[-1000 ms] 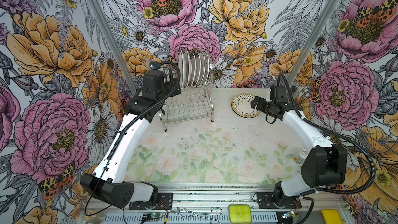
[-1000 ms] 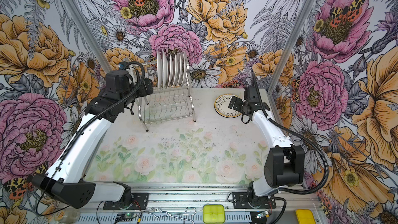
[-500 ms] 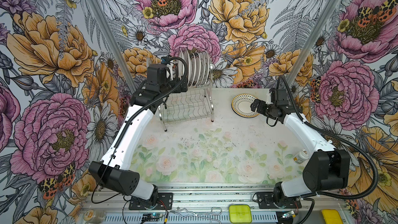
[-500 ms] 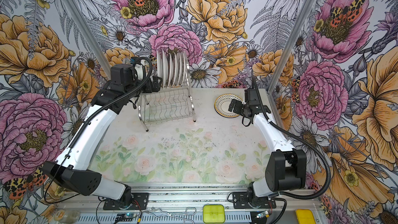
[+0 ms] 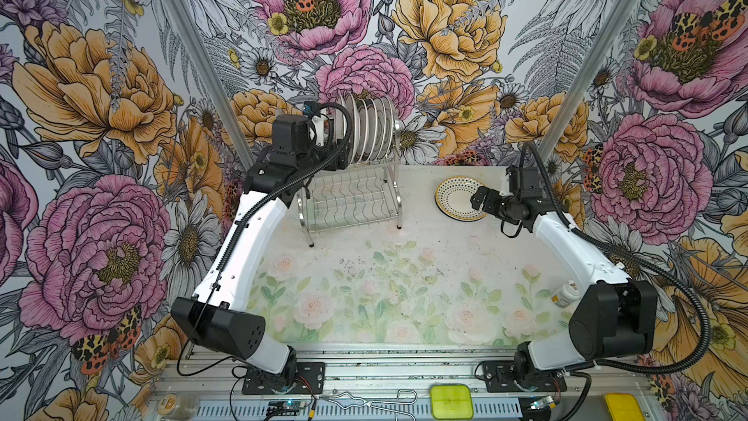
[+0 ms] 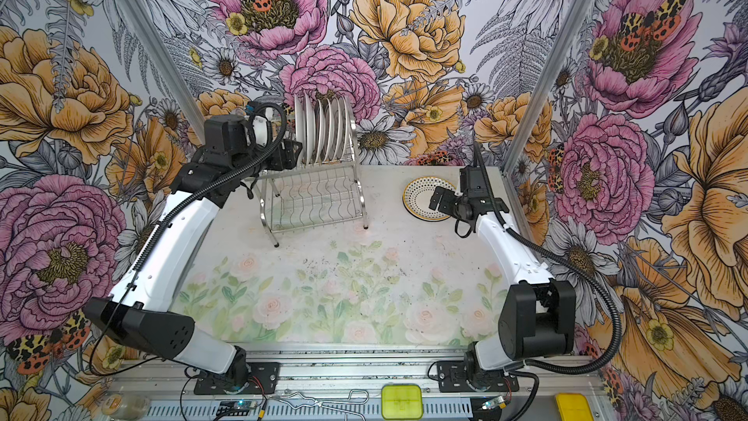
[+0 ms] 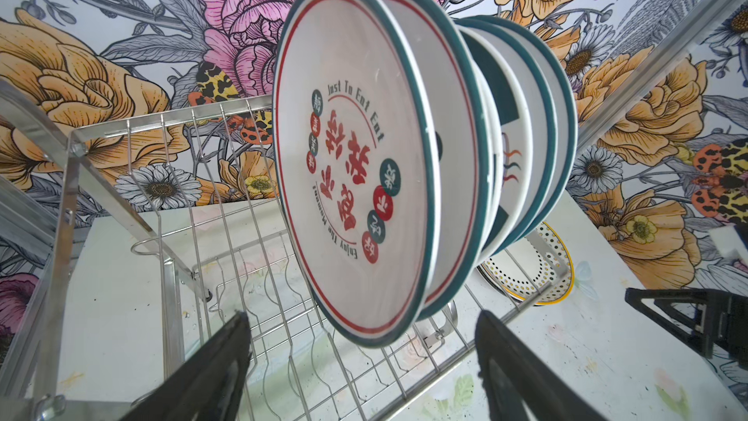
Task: Unload the plates from the dish rack
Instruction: 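Move the left gripper to the front red-lettered white plate in the rack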
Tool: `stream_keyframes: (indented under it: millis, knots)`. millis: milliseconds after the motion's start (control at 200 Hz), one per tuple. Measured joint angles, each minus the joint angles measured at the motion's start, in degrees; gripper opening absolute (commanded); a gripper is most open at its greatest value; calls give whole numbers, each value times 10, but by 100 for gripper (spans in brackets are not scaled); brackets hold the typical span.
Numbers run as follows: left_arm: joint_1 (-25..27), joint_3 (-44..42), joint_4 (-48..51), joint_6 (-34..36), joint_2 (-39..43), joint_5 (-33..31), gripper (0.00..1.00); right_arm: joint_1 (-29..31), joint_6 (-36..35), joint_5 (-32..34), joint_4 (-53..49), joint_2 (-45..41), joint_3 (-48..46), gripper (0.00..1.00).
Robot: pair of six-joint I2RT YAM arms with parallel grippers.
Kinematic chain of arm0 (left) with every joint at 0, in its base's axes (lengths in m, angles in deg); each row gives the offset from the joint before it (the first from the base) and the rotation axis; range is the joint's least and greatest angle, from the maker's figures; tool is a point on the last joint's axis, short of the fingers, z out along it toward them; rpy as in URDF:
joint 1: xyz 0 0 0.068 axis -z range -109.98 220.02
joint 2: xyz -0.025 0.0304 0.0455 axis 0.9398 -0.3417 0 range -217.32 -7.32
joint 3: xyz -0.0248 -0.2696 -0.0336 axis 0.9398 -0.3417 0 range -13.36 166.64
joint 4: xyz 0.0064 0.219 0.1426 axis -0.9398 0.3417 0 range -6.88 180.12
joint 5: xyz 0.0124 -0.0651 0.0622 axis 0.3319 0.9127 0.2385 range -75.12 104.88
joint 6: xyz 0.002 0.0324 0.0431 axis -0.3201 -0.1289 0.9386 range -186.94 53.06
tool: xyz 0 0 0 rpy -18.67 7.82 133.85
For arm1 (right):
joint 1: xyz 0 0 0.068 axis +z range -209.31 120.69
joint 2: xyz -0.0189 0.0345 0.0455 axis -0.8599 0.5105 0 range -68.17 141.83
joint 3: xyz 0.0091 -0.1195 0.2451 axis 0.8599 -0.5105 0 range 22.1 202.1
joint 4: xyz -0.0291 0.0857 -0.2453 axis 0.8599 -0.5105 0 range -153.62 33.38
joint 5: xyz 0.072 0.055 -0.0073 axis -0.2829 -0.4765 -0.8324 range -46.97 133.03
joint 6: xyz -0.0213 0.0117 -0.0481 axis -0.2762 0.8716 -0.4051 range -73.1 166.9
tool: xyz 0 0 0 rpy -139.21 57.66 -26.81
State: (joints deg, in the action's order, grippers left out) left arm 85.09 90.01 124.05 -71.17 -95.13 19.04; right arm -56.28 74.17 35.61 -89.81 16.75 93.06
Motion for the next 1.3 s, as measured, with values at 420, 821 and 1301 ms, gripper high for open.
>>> stream_keyframes:
  millis: [420, 821, 1301]
  knots:
    - [-10, 23, 0, 26, -34, 2, 76, -4, 0, -2, 0, 3, 0, 99]
    - [-10, 35, 0, 40, -58, 9, 66, -5, 0, -5, 0, 3, 0, 99]
    - [-9, 55, -2, 53, -98, 10, 56, -12, -4, -11, 0, 3, 0, 99]
